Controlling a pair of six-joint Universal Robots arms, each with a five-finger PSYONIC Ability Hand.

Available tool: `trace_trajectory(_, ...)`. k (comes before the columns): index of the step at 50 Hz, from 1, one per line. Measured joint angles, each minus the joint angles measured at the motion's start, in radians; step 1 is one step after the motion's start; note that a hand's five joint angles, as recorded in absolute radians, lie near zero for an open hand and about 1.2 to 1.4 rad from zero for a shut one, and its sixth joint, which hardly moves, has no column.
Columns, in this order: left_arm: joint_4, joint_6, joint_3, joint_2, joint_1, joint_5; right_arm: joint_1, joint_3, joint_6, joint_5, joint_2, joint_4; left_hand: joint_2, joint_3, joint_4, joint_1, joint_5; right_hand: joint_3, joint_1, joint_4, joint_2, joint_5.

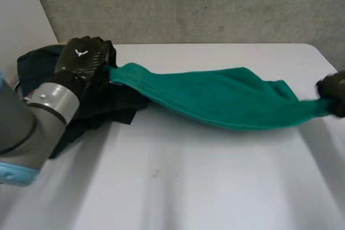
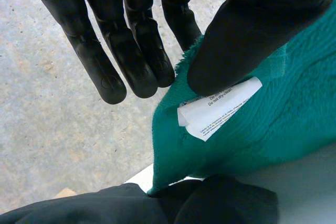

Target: Fold the laundry.

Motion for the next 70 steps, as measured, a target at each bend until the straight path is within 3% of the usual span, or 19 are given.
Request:
trace_trajectory(9,-0.393,0.095,0.073,0.225,0.01,0.002,-0.137,-0.161,-0.158,0.014,-0.292,0.371,0.0,0.0,0.0,0.0,0.0,0.0,0.0,0.001,0.0,0.002)
trace_trajectory(14,-0.512,0.197,0.101,0.247,0.007,0.001,-0.141,-0.176,-0.25,0.019,-0.307,0.462,0.0,0.0,0.0,0.0,0.0,0.004,0.0,0.001,0.0,0.002)
trace_trajectory(20,-0.533,0.291,0.14,0.116,0.0,-0.005,-0.026,-0.164,-0.286,0.092,-0.203,0.47,0.0,0.0,0.0,0.0,0.0,0.004,0.0,0.003,0.0,0.008)
trace_trajectory(29,-0.463,0.316,0.463,-0.311,-0.026,-0.011,0.162,-0.288,-0.273,0.349,0.073,0.238,0.0,0.0,0.0,0.0,0.0,0.004,0.0,0.004,0.0,0.008)
trace_trajectory(33,-0.35,0.313,0.654,-0.414,-0.032,-0.014,0.191,-0.404,-0.241,0.399,0.131,0.065,0.0,0.0,0.0,0.0,0.0,0.004,0.0,0.004,0.0,0.008)
trace_trajectory(41,0.201,0.305,0.857,-0.431,-0.031,-0.068,0.216,-0.531,-0.057,0.409,0.101,-0.419,0.0,0.0,0.0,0.0,0.0,0.004,0.0,0.004,0.0,0.008)
trace_trajectory(44,0.32,0.296,0.845,-0.413,-0.034,-0.08,0.218,-0.513,-0.011,0.403,0.068,-0.515,0.0,0.0,0.0,0.0,0.0,0.004,0.0,0.004,0.0,0.008)
trace_trajectory(55,0.308,0.201,0.601,-0.355,-0.034,-0.074,0.248,-0.395,0.013,0.364,0.052,-0.475,0.0,0.0,0.0,0.0,0.0,0.005,0.0,0.004,0.0,0.013)
trace_trajectory(62,0.285,0.183,0.363,-0.35,-0.043,-0.057,0.249,-0.315,0.008,0.3,0.165,-0.381,0.0,0.0,0.0,0.0,0.0,0.005,0.0,0.004,0.0,0.013)
trace_trajectory(70,0.245,0.189,0.158,-0.358,-0.084,-0.052,0.243,-0.236,-0.01,0.287,0.279,-0.268,0.0,0.0,0.0,0.0,0.0,0.005,0.0,0.004,0.0,0.013)
